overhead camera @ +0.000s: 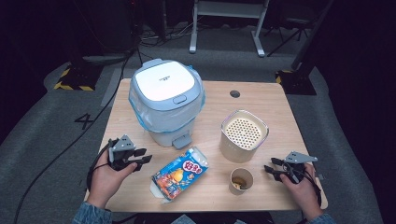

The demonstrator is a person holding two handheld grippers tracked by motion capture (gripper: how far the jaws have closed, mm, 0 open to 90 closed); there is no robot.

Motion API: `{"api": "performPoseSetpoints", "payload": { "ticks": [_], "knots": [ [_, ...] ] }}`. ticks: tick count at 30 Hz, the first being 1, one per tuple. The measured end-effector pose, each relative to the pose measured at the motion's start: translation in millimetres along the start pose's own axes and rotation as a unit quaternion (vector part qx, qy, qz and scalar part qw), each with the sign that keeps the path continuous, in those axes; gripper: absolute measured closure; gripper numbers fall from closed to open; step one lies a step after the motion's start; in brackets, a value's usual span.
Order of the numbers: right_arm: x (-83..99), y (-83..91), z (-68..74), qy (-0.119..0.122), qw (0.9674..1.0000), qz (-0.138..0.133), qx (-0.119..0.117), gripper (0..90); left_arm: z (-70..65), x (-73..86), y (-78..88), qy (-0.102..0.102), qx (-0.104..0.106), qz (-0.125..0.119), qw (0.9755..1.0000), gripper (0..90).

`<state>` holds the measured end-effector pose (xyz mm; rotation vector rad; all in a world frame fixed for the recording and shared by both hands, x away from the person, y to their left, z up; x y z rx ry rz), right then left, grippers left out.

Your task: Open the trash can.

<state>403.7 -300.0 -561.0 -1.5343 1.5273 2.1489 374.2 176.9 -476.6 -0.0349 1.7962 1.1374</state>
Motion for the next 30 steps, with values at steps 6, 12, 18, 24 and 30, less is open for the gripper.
{"api": "performPoseSetpoints", "payload": {
  "ticks": [6, 12, 18, 24, 30],
  "knots": [
    [0.0, 0.0, 0.0, 0.000, 1.0000, 0.000, 0.000, 49.0, -7.0, -32.1, 10.2, -0.023, 0.014, -0.026, 0.9993, 64.7],
    [0.0, 0.0, 0.0, 0.000, 1.0000, 0.000, 0.000, 49.0, -8.6, -53.7, 18.5, -0.035, 0.024, -0.058, 0.9974, 64.0],
    [0.0, 0.0, 0.0, 0.000, 1.0000, 0.000, 0.000, 49.0, -11.6, -77.7, 30.2, -0.035, 0.042, -0.099, 0.9936, 65.2],
    [0.0, 0.0, 0.0, 0.000, 1.0000, 0.000, 0.000, 49.0, -16.8, -104.5, 41.6, -0.041, 0.060, -0.147, 0.9865, 65.8],
    [0.0, 0.0, 0.0, 0.000, 1.0000, 0.000, 0.000, 49.0, -18.8, -123.8, 45.9, -0.050, 0.061, -0.173, 0.9818, 64.7]
  ]
}}
Point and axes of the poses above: each handheld gripper's, and its own axes: y roughly backward along the jaws, x roughly out of its underside, z roughly to its left, the point moved 9 cm from there along -y, roughly forward along the jaws, and after that the axes turned 1 degree about z, right-handed, at the moved point
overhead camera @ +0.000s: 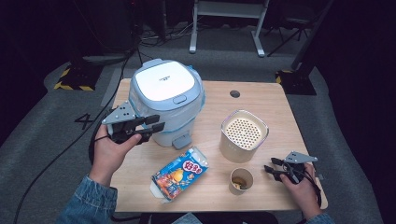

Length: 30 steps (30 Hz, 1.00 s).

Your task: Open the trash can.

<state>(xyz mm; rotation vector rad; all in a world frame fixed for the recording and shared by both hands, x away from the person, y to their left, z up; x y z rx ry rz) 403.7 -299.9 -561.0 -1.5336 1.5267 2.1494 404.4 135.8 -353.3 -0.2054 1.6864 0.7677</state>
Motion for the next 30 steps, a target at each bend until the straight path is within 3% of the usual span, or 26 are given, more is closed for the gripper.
{"api": "performPoseSetpoints", "payload": {
  "ticks": [5, 9, 16, 22, 30],
  "knots": [
    [0.0, 0.0, 0.0, 0.000, 1.0000, 0.000, 0.000, 49.0, 2.2, -16.4, -4.3, -0.001, 0.002, -0.015, 0.9999, 68.1],
    [0.0, 0.0, 0.0, 0.000, 1.0000, 0.000, 0.000, 49.0, 5.2, -26.9, -9.0, -0.014, -0.007, -0.015, 0.9998, 70.5],
    [0.0, 0.0, 0.0, 0.000, 1.0000, 0.000, 0.000, 49.0, 7.7, -41.8, -20.1, -0.016, -0.014, -0.014, 0.9997, 77.3],
    [0.0, 0.0, 0.0, 0.000, 1.0000, 0.000, 0.000, 49.0, 12.3, -54.4, -37.8, -0.015, -0.024, 0.001, 0.9996, 84.6],
    [0.0, 0.0, 0.0, 0.000, 1.0000, 0.000, 0.000, 49.0, 19.9, -55.3, -53.5, -0.020, -0.052, 0.030, 0.9980, 90.0]
  ]
}}
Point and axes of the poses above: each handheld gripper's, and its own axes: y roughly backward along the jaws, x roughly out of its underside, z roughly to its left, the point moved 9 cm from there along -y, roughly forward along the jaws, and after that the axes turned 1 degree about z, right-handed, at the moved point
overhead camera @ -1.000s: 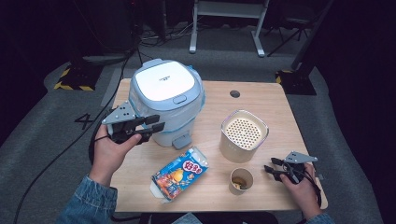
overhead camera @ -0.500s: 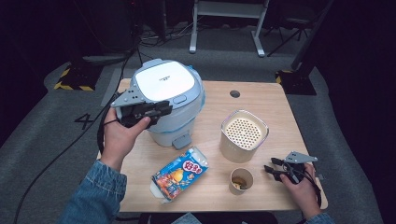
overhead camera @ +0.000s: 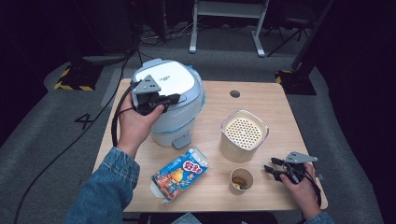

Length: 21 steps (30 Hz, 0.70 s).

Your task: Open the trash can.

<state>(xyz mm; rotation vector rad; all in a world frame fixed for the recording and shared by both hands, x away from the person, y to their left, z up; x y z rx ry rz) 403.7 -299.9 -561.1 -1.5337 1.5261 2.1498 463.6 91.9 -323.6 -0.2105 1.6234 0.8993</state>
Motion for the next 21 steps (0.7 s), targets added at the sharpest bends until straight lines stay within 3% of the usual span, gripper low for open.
{"api": "performPoseSetpoints", "payload": {
  "ticks": [7, 12, 16, 20, 21],
  "knots": [
    [0.0, 0.0, 0.0, 0.000, 1.0000, 0.000, 0.000, 49.0, 0.2, -1.8, -6.5, -0.009, -0.012, 0.027, 0.9995, 90.0],
    [0.0, 0.0, 0.0, 0.000, 1.0000, 0.000, 0.000, 49.0, -2.7, -2.4, -6.6, -0.025, -0.033, 0.055, 0.9977, 90.0],
    [0.0, 0.0, 0.0, 0.000, 1.0000, 0.000, 0.000, 49.0, -4.5, -1.7, -7.5, -0.033, -0.036, 0.058, 0.9971, 90.0],
    [0.0, 0.0, 0.0, 0.000, 1.0000, 0.000, 0.000, 49.0, -4.2, -0.3, -7.1, -0.017, -0.019, 0.051, 0.9984, 90.0],
    [0.0, 0.0, 0.0, 0.000, 1.0000, 0.000, 0.000, 49.0, -6.2, 0.4, -7.0, -0.009, -0.002, 0.049, 0.9987, 90.0]
  ]
}}
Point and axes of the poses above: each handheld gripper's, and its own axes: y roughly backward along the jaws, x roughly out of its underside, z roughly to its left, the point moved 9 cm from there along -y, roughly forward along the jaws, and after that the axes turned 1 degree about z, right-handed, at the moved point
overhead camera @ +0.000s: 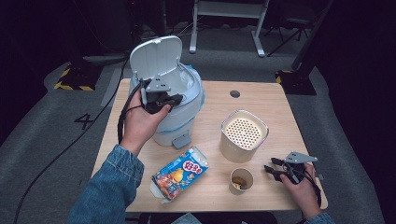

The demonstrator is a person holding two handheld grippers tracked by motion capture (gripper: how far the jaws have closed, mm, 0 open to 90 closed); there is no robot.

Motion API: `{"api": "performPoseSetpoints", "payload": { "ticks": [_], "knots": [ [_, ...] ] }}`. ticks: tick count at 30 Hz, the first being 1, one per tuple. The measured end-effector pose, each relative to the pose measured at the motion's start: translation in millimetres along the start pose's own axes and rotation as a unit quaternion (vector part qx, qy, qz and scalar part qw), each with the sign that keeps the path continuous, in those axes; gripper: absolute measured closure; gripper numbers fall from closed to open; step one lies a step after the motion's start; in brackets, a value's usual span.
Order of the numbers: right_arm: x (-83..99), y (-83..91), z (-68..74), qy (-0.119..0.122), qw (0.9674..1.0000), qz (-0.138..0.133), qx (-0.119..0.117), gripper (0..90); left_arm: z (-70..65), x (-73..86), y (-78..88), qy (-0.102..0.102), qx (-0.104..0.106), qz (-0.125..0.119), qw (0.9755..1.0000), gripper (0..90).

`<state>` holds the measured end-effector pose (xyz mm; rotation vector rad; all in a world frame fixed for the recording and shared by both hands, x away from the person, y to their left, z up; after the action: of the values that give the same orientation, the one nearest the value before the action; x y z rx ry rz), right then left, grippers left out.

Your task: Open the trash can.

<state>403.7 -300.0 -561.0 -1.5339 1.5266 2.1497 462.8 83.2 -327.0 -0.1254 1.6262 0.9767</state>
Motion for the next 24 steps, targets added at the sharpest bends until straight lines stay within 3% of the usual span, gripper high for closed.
{"api": "performPoseSetpoints", "payload": {
  "ticks": [2, 4, 7, 11, 12, 16, 21, 24],
  "knots": [
    [0.0, 0.0, 0.0, 0.000, 1.0000, 0.000, 0.000, 49.0, -2.9, 0.5, -0.7, 0.003, 0.016, -0.013, 0.9998, 85.3],
    [0.0, 0.0, -0.1, 0.000, 1.0000, 0.000, 0.000, 49.1, -6.5, 0.5, 0.2, 0.003, 0.022, -0.023, 0.9995, 72.7],
    [0.0, 0.0, 0.0, 0.000, 1.0000, 0.000, 0.000, 49.0, -14.3, 3.1, 1.9, -0.029, 0.013, -0.026, 0.9991, 60.3],
    [0.0, 0.0, 0.0, 0.000, 1.0000, 0.000, 0.000, 49.0, -22.8, 7.2, 3.9, -0.028, 0.024, -0.035, 0.9987, 45.1],
    [0.0, 0.0, 0.0, 0.000, 1.0000, 0.000, 0.000, 49.0, -26.7, 11.0, 7.5, -0.027, 0.035, -0.037, 0.9983, 42.0],
    [0.0, -0.1, 0.0, 0.000, 1.0000, 0.000, 0.000, 49.0, -33.7, 23.0, 15.3, -0.039, 0.038, -0.019, 0.9983, 37.8],
    [0.0, 0.0, 0.0, 0.000, 1.0000, 0.000, 0.000, 49.0, -37.9, 38.0, 20.4, -0.038, 0.037, 0.000, 0.9986, 35.9],
    [0.0, -0.1, 0.0, 0.000, 1.0000, 0.000, 0.000, 49.0, -37.1, 56.1, 21.0, -0.030, 0.026, 0.017, 0.9991, 34.9]
  ]
}}
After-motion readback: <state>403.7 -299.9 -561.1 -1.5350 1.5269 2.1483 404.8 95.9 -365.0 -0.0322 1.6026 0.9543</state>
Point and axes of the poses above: each handheld gripper's, and its own axes: y roughly backward along the jaws, x roughly out of its underside, z roughly to its left, the point moved 9 cm from there along -y, roughly forward along the jaws, and after that the axes turned 1 degree about z, right-handed, at the moved point
